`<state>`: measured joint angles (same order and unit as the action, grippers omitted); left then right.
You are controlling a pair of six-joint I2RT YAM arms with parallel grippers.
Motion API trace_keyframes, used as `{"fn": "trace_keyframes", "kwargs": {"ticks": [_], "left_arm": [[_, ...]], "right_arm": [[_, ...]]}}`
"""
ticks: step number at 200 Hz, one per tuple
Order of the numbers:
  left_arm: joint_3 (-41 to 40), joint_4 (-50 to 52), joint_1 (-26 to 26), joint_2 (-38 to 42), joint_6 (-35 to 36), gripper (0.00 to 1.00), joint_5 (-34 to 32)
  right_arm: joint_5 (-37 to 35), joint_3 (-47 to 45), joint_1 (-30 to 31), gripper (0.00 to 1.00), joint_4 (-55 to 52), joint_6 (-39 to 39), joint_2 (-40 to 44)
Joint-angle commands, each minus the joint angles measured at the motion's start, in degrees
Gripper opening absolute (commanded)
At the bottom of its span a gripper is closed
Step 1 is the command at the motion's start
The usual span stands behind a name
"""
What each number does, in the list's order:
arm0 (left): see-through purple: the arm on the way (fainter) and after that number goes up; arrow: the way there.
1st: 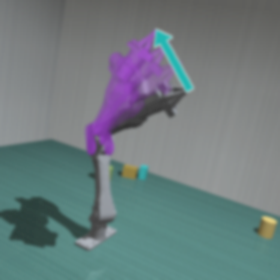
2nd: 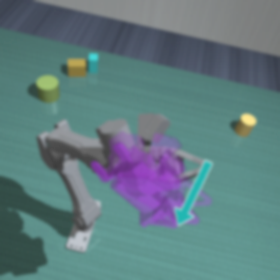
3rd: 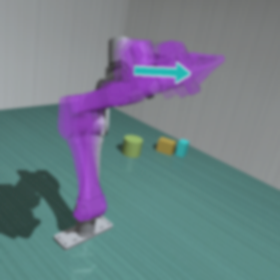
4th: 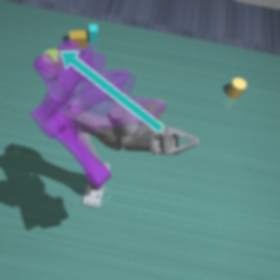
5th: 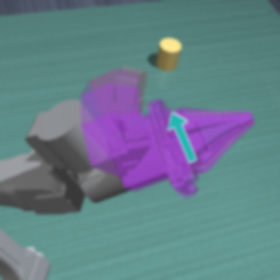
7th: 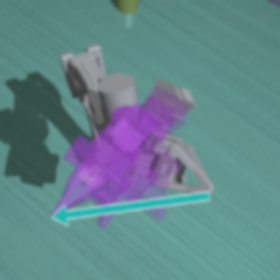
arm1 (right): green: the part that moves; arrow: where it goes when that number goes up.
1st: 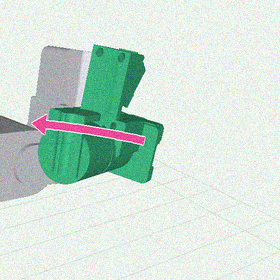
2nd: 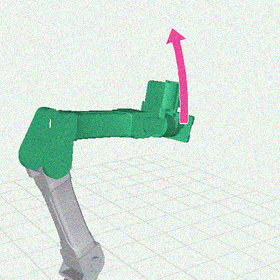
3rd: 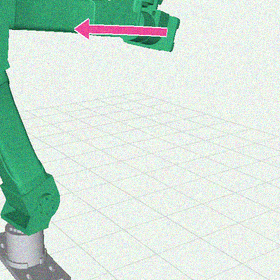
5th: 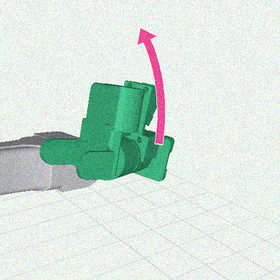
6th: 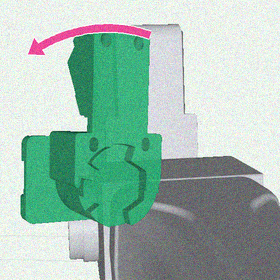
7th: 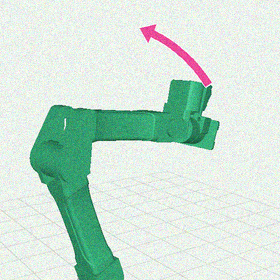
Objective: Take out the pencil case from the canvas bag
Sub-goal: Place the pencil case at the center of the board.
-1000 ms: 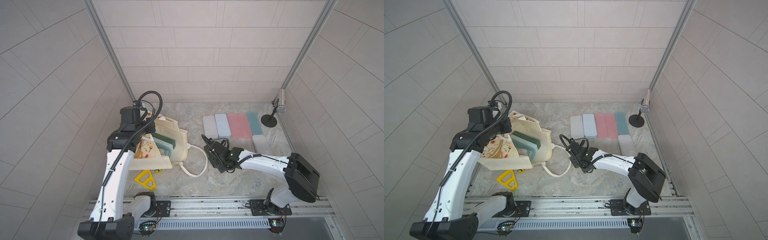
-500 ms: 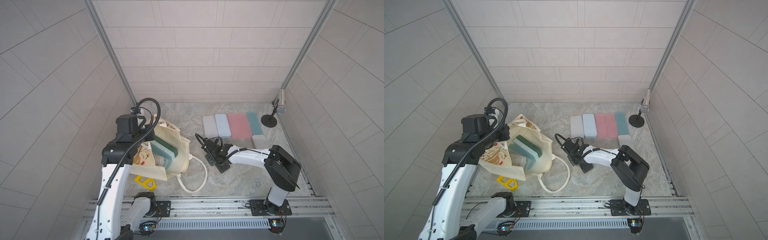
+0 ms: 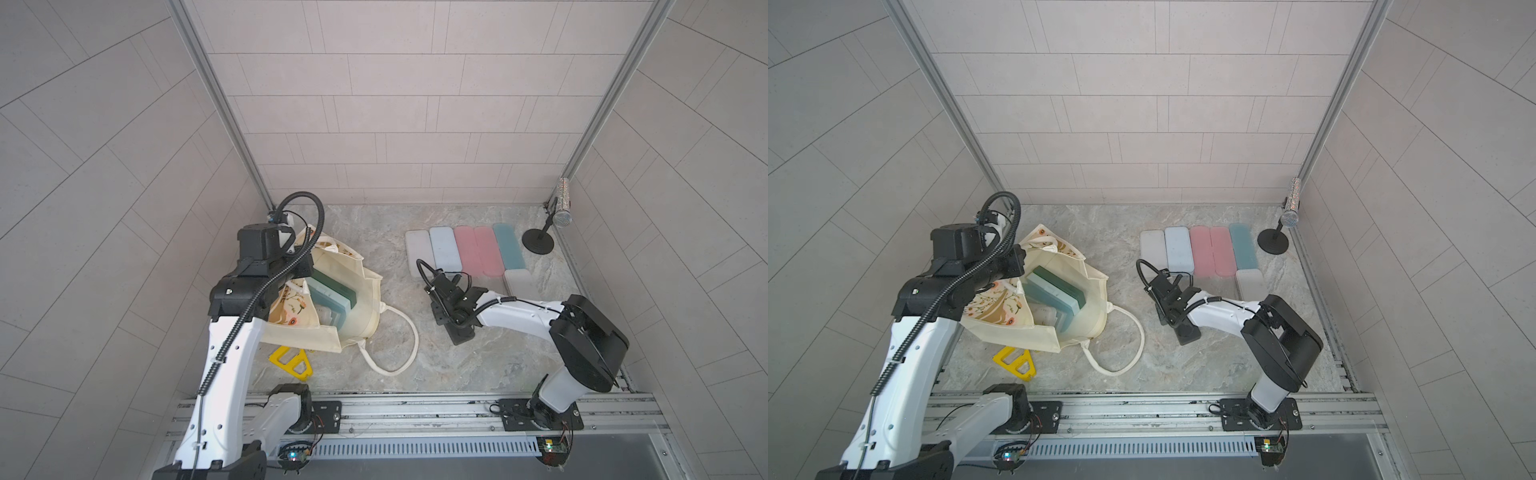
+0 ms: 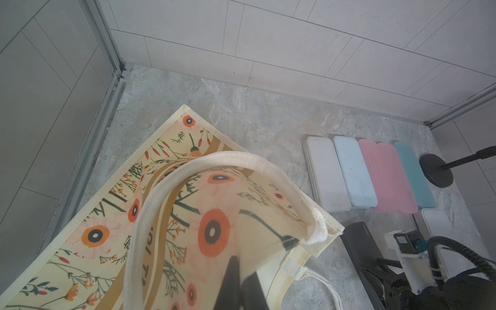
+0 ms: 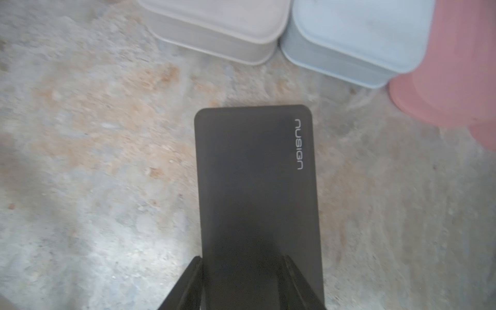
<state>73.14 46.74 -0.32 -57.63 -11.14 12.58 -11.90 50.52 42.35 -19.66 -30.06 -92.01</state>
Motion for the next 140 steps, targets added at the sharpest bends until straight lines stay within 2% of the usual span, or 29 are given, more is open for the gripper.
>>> {"fn": "trace_keyframes", "kwargs": {"ticks": [1,54,85,140], "left_arm": [[2.0,-4.6,-0.3,-0.1,-1.3,0.00,1.8],[2.2,-5.9,-0.6,-1.9,-1.7,0.00,4.9],[2.6,-6.7,-0.9,-3.2,-1.7,0.00,9.2],[3.4,-6.8,-1.4,-4.4,-1.8,0.00,10.7]], "right_arm": [[-0.2,-4.4,-2.2,0.47,-4.3,-2.5,1.8],[0.8,-8.4,-12.1,0.46,-5.2,2.3,5.5],[1.3,-8.4,-17.7,0.46,-6.0,4.4,6.3],[3.2,-8.2,-22.3,0.47,-6.0,4.8,6.1]]}}
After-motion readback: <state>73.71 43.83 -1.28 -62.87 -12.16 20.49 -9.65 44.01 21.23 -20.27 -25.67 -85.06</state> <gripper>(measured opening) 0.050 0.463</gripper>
